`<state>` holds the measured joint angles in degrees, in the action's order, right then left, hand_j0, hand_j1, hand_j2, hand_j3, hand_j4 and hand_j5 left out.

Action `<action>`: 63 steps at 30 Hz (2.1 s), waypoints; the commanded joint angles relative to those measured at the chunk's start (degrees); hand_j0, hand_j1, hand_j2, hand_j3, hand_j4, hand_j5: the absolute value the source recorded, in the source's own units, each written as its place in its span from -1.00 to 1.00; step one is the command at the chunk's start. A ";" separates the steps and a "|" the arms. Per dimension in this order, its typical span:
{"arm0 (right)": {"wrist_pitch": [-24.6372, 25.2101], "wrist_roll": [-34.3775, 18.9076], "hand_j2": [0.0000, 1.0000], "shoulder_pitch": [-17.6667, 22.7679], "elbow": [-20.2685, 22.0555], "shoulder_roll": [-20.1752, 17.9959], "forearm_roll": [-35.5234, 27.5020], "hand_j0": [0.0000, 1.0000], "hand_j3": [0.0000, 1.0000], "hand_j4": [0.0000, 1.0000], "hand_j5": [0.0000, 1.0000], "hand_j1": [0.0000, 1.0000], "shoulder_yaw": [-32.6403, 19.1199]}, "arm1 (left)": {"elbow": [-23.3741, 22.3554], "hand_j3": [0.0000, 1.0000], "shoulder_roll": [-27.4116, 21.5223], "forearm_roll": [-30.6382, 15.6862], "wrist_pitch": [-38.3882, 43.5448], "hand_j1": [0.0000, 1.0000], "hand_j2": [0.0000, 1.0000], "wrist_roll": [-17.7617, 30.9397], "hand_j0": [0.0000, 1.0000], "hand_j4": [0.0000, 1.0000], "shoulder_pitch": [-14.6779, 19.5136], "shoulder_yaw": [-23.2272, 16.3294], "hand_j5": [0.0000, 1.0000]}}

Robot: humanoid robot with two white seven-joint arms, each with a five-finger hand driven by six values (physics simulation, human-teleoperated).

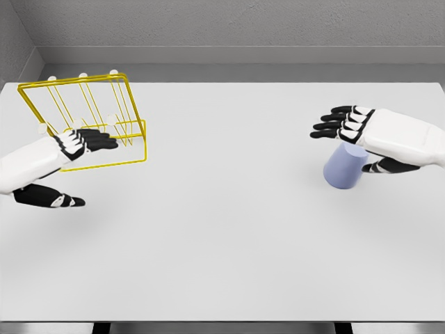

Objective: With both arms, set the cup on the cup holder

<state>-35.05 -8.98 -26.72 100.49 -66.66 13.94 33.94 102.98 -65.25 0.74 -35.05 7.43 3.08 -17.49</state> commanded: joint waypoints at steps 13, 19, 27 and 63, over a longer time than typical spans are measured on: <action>0.05 -9.83 1.00 -18.89 -2.31 -1.90 5.13 1.00 1.00 1.00 1.00 1.00 14.83 | -0.94 1.00 -0.14 -0.74 0.05 1.00 1.00 -0.31 1.00 1.00 -0.35 0.17 1.00; 0.05 -11.06 1.00 -25.66 -11.98 2.85 6.28 1.00 1.00 1.00 1.00 1.00 23.44 | -0.59 1.00 -0.23 -0.12 0.05 1.00 1.00 -0.22 1.00 1.00 -0.53 -0.09 1.00; 0.05 -11.06 1.00 -28.56 -18.75 7.69 4.61 1.00 1.00 1.00 1.00 1.00 29.95 | 0.11 1.00 -0.93 -3.54 0.05 1.00 1.00 -0.49 1.00 1.00 -4.83 -0.36 1.00; 0.05 -12.47 -0.03 -28.65 -22.88 10.50 8.56 -0.03 -0.03 -0.03 -0.03 -0.03 31.80 | 0.11 1.00 -1.20 -40.37 0.05 1.00 1.00 -5.67 1.00 1.00 -4.57 -21.62 1.00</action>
<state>-34.97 -21.34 -55.46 77.60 -56.15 21.79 65.72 103.07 -66.36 -36.98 -35.01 1.77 -1.40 -39.09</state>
